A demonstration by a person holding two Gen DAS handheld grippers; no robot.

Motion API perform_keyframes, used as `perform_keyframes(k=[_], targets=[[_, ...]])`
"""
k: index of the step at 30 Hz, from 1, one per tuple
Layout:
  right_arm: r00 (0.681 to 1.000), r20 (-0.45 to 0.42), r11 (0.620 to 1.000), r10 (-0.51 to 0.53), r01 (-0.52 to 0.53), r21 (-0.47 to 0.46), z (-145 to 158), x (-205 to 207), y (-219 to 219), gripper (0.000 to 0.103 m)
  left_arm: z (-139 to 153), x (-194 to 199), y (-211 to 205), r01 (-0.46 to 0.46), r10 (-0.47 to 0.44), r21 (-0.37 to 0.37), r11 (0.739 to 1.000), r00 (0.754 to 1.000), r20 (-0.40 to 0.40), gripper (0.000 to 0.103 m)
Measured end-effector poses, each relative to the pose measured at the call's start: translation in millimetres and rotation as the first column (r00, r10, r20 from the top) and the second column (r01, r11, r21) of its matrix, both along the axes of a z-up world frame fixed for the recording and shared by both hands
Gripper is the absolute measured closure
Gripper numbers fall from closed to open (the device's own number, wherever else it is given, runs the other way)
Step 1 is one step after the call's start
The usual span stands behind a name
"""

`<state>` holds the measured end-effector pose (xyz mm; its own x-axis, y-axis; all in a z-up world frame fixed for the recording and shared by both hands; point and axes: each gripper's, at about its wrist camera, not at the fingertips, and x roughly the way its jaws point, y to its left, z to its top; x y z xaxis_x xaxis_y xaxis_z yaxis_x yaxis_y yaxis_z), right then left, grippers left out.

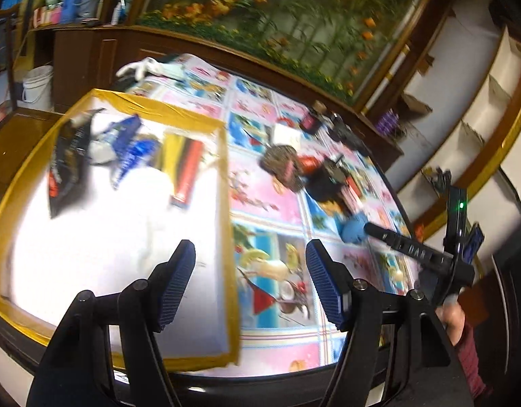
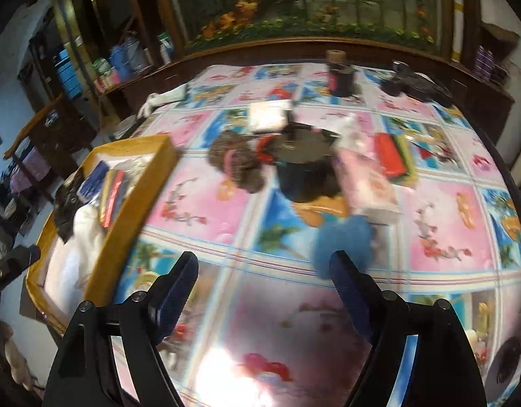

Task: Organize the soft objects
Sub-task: 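Grasp the brown knitted scrubber with left while right grasps the blue towel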

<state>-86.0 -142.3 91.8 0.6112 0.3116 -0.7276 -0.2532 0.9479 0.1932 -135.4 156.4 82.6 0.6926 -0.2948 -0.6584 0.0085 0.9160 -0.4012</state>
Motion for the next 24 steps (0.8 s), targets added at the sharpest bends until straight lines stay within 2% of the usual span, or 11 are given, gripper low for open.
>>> perform_keyframes(k=[3, 6, 9, 13, 18, 20, 21, 22, 24], targets=[[0.995, -0.013, 0.994, -0.101, 0.102, 0.026, -6.9, 4.9, -44.5, 0.023, -4.8, 3.8, -24.8, 0.046, -0.046, 0.01, 0.999, 0.999, -0.029, 0.036], [0.987, -0.022, 0.986, -0.161, 0.162, 0.039, -13.9, 8.2, -68.2, 0.023, -6.6, 2.6, -44.2, 0.073, -0.071, 0.039, 0.997, 0.996, -0.047, 0.036], [0.985, -0.035, 0.984, -0.17, 0.172, 0.047, -18.8, 17.3, -67.8, 0.023, -6.1, 4.2, -55.2, 0.091, -0.087, 0.05, 0.995, 0.994, -0.062, 0.036], [0.99, -0.054, 0.99, -0.13, 0.133, 0.051, -31.2, 35.8, -49.4, 0.023, 1.0, 19.0, -59.0, 0.102, -0.097, 0.056, 0.993, 0.992, -0.076, 0.036], [0.995, -0.021, 0.994, -0.094, 0.095, 0.054, -37.3, 51.0, -31.6, 0.024, 15.2, 66.2, -58.9, 0.081, -0.078, 0.043, 0.996, 0.995, -0.066, 0.036], [0.997, -0.003, 0.996, -0.082, 0.082, 0.046, -41.4, 55.8, -26.8, 0.026, 14.4, 90.3, -57.5, 0.063, -0.062, 0.012, 0.998, 0.995, -0.072, 0.036], [0.997, 0.003, 0.996, -0.073, 0.072, 0.047, -44.2, 58.3, -25.5, 0.031, 12.6, 103.4, -56.5, 0.056, -0.057, -0.015, 0.998, 0.995, -0.076, 0.036], [0.998, 0.012, 0.997, -0.065, 0.064, 0.053, -45.8, 58.9, -24.1, 0.042, 9.2, 117.7, -56.6, 0.044, -0.047, -0.037, 0.998, 0.995, -0.09, 0.036], [0.999, 0.02, 0.996, -0.048, 0.046, 0.078, -48.4, 60.2, -22.8, 0.048, 2.7, 141.0, -58.0, 0.035, -0.043, -0.078, 0.996, 0.993, -0.106, 0.036]])
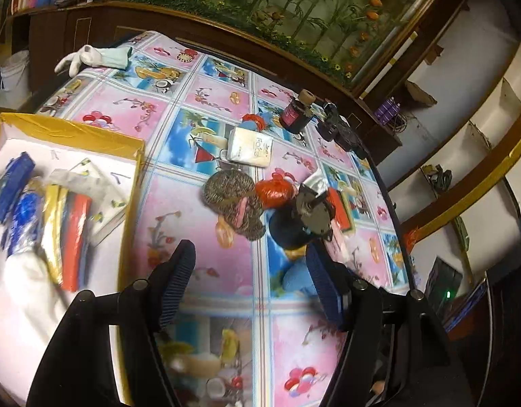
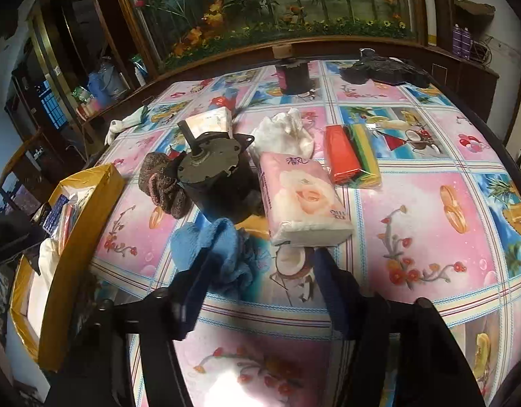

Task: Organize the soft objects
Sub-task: 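Grasp the brown knitted scrubber with left while right grasps the blue towel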

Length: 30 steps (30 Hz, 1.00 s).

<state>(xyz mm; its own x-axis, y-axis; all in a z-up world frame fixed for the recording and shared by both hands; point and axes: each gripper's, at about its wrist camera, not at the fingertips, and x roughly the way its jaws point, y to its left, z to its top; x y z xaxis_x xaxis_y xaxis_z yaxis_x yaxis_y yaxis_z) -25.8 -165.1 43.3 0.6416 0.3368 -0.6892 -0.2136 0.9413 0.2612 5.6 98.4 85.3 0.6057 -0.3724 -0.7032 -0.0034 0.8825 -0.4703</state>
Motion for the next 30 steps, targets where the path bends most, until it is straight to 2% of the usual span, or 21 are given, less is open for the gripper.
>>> perform_keyframes(k=[3, 5, 7, 12, 16, 17, 18, 23, 24, 26, 28, 30], targets=[[1.0, -0.005, 0.998, 0.028, -0.027, 0.052, -6.5, 4.1, -1.5, 0.048, -13.0, 33.9, -6.1, -0.011, 0.011, -0.007, 1.0, 1.0, -0.026, 0.036], [0.999, -0.003, 0.996, 0.044, -0.044, 0.083, -6.1, 4.7, -4.2, 0.043, -24.5, 54.7, -10.8, -0.017, 0.018, 0.013, 1.0, 0.998, -0.055, 0.037], [0.999, 0.014, 0.995, 0.039, -0.04, 0.09, -5.2, 4.6, -7.0, 0.031, -33.6, 70.6, -15.2, -0.023, 0.027, 0.054, 0.998, 0.997, -0.073, 0.037], [0.997, 0.017, 0.99, 0.069, -0.07, 0.125, -7.8, 5.5, -7.5, 0.03, -51.0, 98.1, -24.3, -0.002, 0.014, 0.132, 0.991, 0.995, -0.095, 0.037], [0.997, 0.0, 0.991, 0.073, -0.073, 0.11, -9.7, 9.0, -0.1, 0.03, -62.4, 98.4, -34.5, 0.045, -0.025, 0.17, 0.984, 0.993, -0.119, 0.037], [0.997, -0.005, 0.993, 0.071, -0.07, 0.1, -10.0, 11.0, 2.2, 0.03, -65.3, 97.4, -36.2, 0.062, -0.04, 0.172, 0.983, 0.991, -0.131, 0.037], [0.998, -0.008, 0.994, 0.069, -0.068, 0.091, -9.7, 12.7, 5.2, 0.03, -68.2, 95.3, -36.2, 0.073, -0.049, 0.166, 0.983, 0.988, -0.145, 0.042], [0.998, -0.014, 0.997, 0.068, -0.068, 0.049, -6.4, 22.7, 23.2, 0.031, -63.9, 81.9, -28.6, 0.071, -0.05, 0.158, 0.985, 0.99, -0.134, 0.044], [0.998, -0.016, 0.997, 0.068, -0.068, 0.039, -6.5, 23.6, 26.9, 0.032, -62.8, 79.1, -26.9, 0.07, -0.049, 0.15, 0.986, 0.99, -0.134, 0.044], [0.997, -0.024, 0.996, 0.075, -0.074, 0.045, -8.6, 26.4, 32.2, 0.045, -59.2, 69.9, -22.0, 0.063, -0.047, 0.122, 0.99, 0.99, -0.131, 0.044], [0.994, -0.034, 0.993, 0.101, -0.098, 0.071, -10.1, 27.5, 36.6, 0.062, -53.7, 60.3, -18.2, 0.062, -0.051, 0.093, 0.994, 0.992, -0.119, 0.044], [0.994, -0.022, 0.992, 0.104, -0.102, 0.071, -8.0, 25.7, 39.3, 0.067, -46.1, 46.0, -15.2, 0.063, -0.056, 0.065, 0.996, 0.993, -0.103, 0.044]])
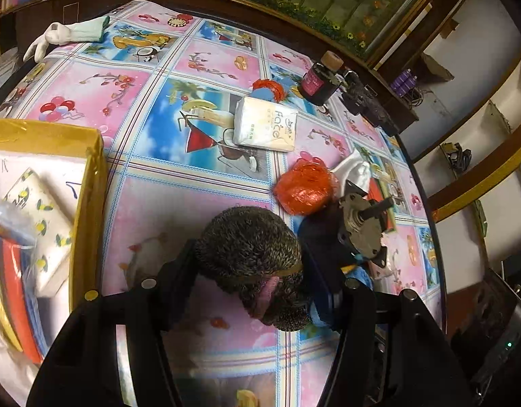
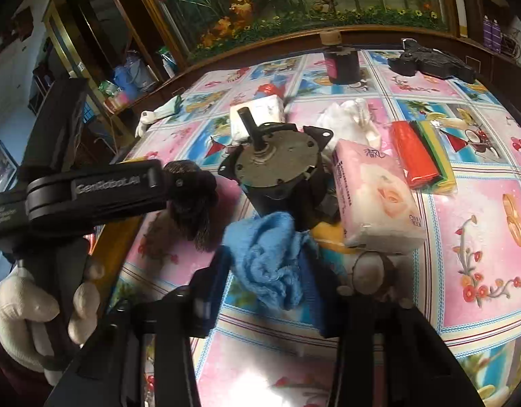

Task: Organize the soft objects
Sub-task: 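Grasp the brown knitted scrubber with left while right grasps the blue towel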

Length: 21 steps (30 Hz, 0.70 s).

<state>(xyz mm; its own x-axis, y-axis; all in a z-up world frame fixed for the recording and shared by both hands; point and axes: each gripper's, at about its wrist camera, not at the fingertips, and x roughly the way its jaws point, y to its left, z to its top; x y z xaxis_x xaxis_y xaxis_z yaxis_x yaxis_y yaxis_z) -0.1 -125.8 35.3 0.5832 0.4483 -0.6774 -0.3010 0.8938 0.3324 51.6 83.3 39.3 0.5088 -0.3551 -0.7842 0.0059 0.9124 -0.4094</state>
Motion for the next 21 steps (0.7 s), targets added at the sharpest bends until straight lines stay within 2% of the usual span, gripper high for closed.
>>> perform_keyframes(k=[4, 11, 17, 21], targets=[[1.0, 0.004, 1.0, 0.007, -0.007, 0.001, -0.3, -3.9, 2.7, 0.071, 17.4, -27.6, 1.1, 0.019, -0.017, -0.034, 0.999, 0.999, 0.044, 0.044], [0.999, 0.048, 1.0, 0.019, -0.02, 0.007, 15.5, -35.9, -6.5, 0.071, 43.3, -83.0, 16.8, 0.034, -0.025, -0.07, 0.997, 0.992, 0.123, 0.044], [0.997, 0.078, 1.0, 0.004, -0.004, 0.004, 28.4, -61.2, -16.3, 0.071, 52.6, -129.6, 54.0, -0.04, 0.052, -0.067, 0.997, 0.98, 0.192, 0.044], [0.996, 0.087, 1.0, 0.011, -0.011, 0.002, 35.8, -76.6, -18.5, 0.071, 48.3, -154.3, 93.6, -0.147, 0.147, -0.013, 0.989, 0.968, 0.202, 0.044]])
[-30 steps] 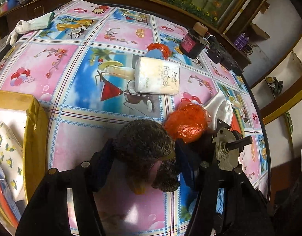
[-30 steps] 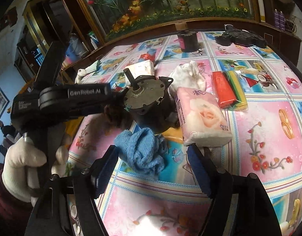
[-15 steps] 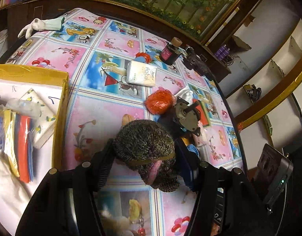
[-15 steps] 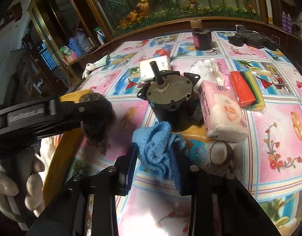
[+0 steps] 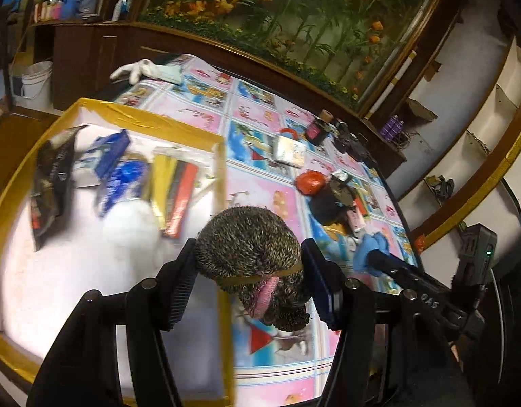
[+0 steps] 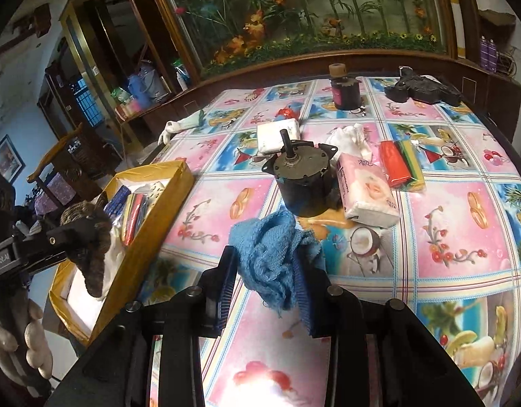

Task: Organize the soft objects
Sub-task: 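Grasp the brown knitted scrubber with left while right grasps the blue towel, then drop the brown scrubber into the white box with left while right drops the blue towel in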

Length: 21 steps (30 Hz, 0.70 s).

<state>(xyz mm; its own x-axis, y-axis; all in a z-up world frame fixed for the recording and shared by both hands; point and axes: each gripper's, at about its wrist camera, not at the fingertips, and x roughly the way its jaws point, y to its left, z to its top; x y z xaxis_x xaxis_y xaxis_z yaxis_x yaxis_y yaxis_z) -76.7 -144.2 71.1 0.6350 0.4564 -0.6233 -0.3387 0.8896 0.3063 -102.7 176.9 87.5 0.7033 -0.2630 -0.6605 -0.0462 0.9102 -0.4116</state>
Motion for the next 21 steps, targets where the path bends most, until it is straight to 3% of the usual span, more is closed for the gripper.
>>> perform_keyframes(k=[4, 8, 18, 21], targets=[[1.0, 0.015, 1.0, 0.024, -0.024, 0.0, 11.0, -15.0, 2.8, 0.071, -10.4, -17.3, 40.9, -0.118, 0.118, 0.025, 0.993, 0.993, -0.03, 0.044], [0.998, 0.019, 0.998, 0.062, -0.063, 0.018, 21.2, -22.0, 14.1, 0.071, -24.8, -21.4, 66.4, -0.177, 0.183, 0.07, 0.982, 0.98, -0.083, 0.044], [0.981, -0.009, 0.981, 0.191, -0.192, -0.012, 30.3, -18.2, 87.2, 0.071, -53.5, 8.9, 95.4, -0.22, 0.258, 0.205, 0.954, 0.948, -0.184, 0.043], [0.975, -0.021, 0.975, 0.221, -0.221, -0.033, 30.7, -15.2, 110.6, 0.071, -57.8, 14.0, 108.5, -0.244, 0.283, 0.202, 0.948, 0.94, -0.191, 0.043]])
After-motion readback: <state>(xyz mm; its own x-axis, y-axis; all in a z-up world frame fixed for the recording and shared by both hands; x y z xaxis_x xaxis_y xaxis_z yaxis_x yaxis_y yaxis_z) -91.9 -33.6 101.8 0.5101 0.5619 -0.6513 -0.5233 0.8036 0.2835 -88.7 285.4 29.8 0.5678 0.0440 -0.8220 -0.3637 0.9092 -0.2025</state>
